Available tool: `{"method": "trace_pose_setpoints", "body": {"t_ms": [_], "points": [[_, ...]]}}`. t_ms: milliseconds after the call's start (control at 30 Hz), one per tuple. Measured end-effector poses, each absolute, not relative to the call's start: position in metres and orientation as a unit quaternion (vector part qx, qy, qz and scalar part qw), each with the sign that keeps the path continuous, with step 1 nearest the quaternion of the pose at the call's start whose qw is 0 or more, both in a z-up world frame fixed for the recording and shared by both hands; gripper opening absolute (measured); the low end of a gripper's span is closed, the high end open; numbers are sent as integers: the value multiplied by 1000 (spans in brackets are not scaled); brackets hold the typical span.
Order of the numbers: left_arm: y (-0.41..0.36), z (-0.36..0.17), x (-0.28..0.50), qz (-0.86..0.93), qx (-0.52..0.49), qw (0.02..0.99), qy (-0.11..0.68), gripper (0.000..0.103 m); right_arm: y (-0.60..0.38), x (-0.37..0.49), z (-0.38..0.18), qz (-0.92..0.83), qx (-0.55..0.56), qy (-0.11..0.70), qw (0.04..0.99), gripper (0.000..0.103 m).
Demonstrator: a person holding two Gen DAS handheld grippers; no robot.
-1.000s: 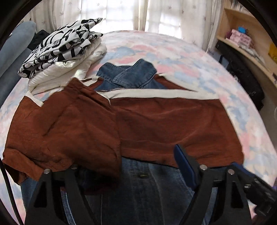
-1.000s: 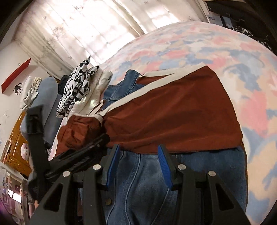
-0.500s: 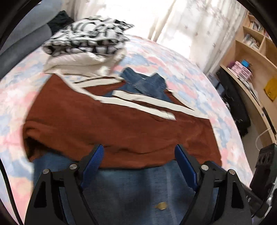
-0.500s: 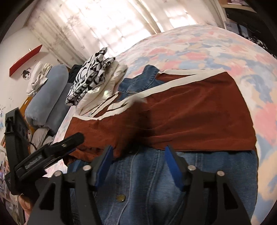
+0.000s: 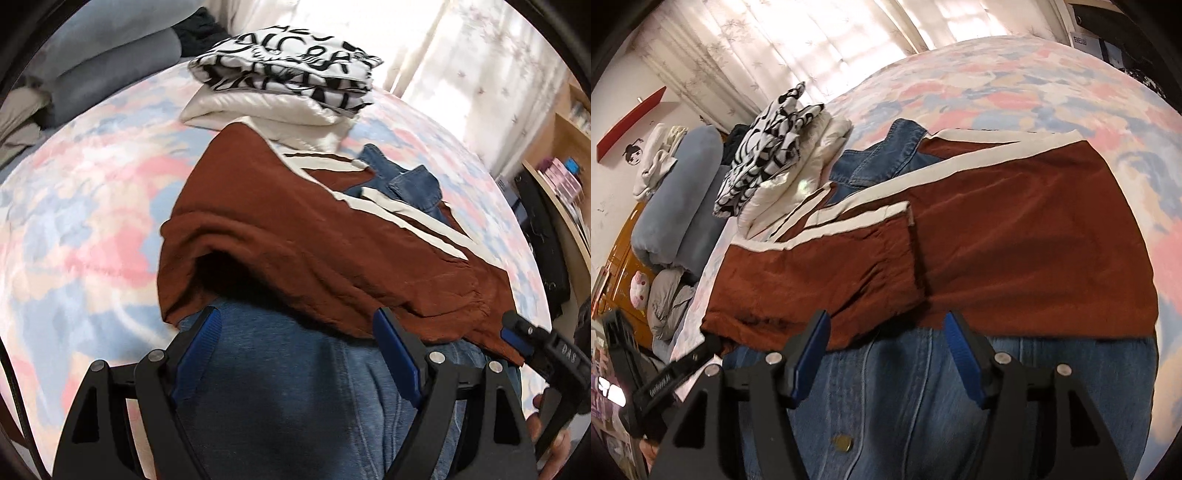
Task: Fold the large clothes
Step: 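Fold the held sleeve over the first sleeve with the left tool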
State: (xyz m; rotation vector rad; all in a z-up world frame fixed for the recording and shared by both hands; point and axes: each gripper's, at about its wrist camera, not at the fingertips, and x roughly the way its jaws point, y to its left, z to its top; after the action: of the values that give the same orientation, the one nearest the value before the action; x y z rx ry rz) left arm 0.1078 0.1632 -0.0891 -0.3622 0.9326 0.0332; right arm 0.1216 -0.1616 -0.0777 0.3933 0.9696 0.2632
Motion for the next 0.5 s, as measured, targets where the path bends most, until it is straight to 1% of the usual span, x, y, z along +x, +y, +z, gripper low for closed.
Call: {"method": "trace_pose_setpoints", "body": {"t_ms": [167,400,467,500], "points": [[168,-94,108,15,-186,875,448,83,-162,153,-85,127,192,474,850,64],[167,-98,111,8,-190,872,450,83,-143,192,-112,123,171,507,836,63],[167,-99,112,7,-190,872,451,83,-134,196,-117,126,155,517,832,35],[167,-98,112,6,-190,872,451,83,-126,197,-115,127,134,523,832,35]]}}
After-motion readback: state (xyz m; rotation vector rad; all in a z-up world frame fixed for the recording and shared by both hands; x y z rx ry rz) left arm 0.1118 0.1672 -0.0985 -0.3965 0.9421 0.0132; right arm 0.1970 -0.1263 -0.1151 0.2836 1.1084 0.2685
